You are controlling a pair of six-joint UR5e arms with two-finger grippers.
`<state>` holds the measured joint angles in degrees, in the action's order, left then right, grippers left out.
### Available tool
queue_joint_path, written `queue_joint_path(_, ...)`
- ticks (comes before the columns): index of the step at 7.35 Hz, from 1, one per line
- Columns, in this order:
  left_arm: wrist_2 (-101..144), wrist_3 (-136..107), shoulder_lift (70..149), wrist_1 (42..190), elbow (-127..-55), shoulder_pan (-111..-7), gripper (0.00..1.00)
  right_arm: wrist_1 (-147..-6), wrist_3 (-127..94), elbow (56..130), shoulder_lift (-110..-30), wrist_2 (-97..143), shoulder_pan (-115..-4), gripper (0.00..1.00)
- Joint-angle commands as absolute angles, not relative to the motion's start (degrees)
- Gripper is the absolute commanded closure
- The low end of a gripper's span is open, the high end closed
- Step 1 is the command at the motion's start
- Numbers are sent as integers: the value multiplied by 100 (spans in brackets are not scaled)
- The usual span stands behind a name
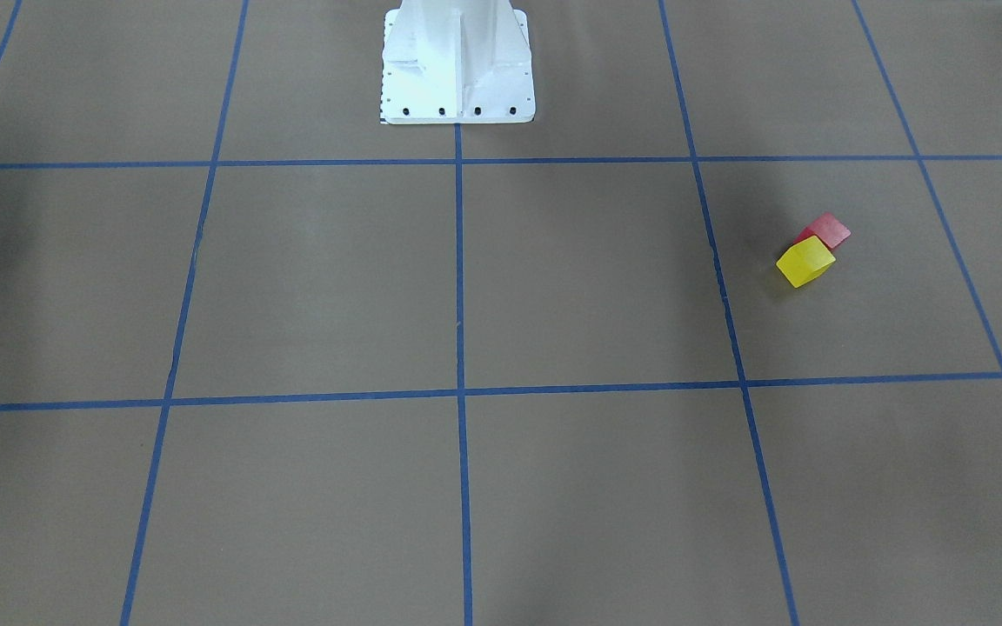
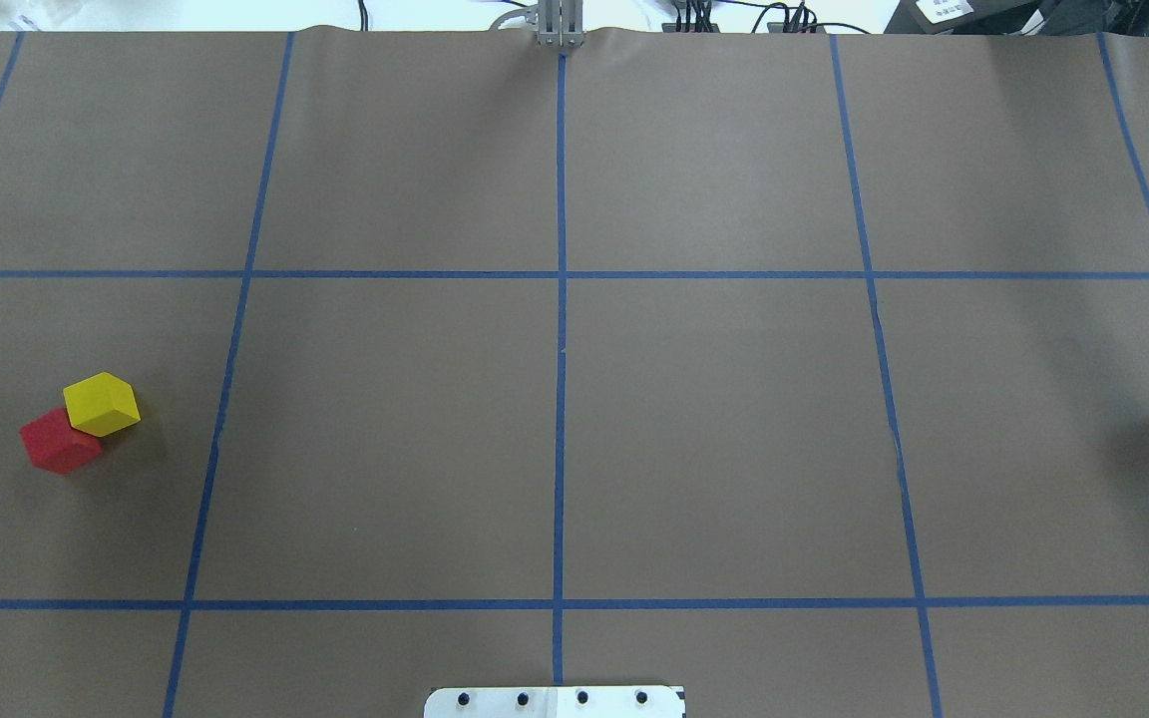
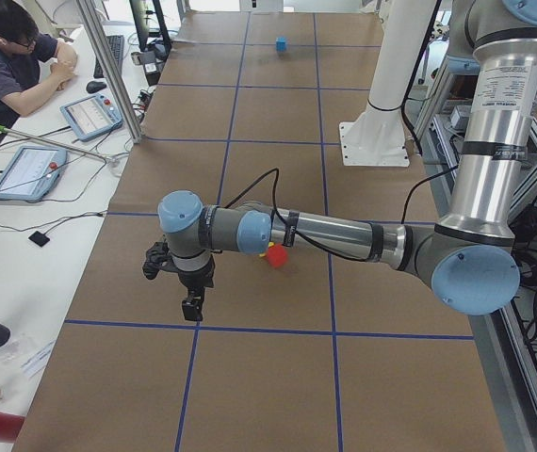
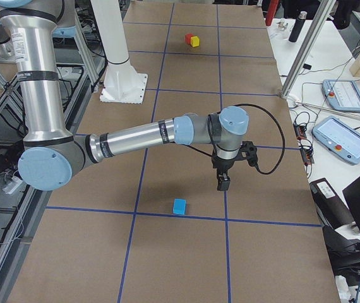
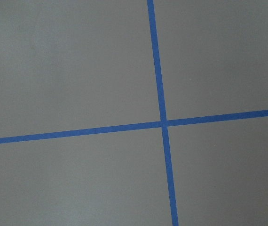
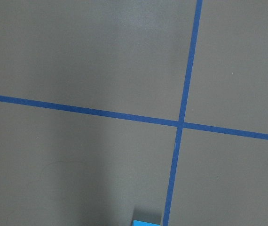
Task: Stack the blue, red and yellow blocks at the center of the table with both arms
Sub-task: 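Lower the right gripper toward the blue block at the table edge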
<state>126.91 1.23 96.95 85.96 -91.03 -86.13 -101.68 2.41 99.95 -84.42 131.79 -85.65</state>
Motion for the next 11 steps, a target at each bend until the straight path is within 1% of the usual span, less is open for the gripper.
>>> queue_joint_path(1, 12691, 123, 9686, 8596, -9105, -8613, 0, -10151, 246, 10045, -8473, 13184, -8569, 0)
queue_joint_path(3, 12744, 114, 9694, 8587, -9140, -8613, 0, -10143, 237, 10116, -8464, 13166, -8569, 0)
queue_joint_path(4, 13014, 140, 9677, 8604, -9271, -8613, 0, -10143, 211, 10229, -8438, 13175, -8569, 0)
queue_joint_path(5, 13051, 141, 9685, 8604, -9612, -8613, 0, -10143, 220, 10257, -8403, 13175, -8569, 0)
queue_joint_path(6, 13052, 132, 9686, 8622, -9763, -8596, 0, -10056, 176, 10318, -8402, 13166, -8543, 0)
queue_joint_path(7, 13052, 97, 9686, 8587, -9695, -8587, 0, -9794, 158, 10223, -8576, 13157, -8534, 0)
queue_joint_path(8, 13069, 123, 9677, 8674, -9399, -8587, 0, -9661, 158, 10126, -8683, 13209, -8525, 0)
queue_joint_path(11, 13052, 158, 9624, 8684, -9501, -8587, 0, -9624, 211, 10151, -9280, 13341, -8534, 0)
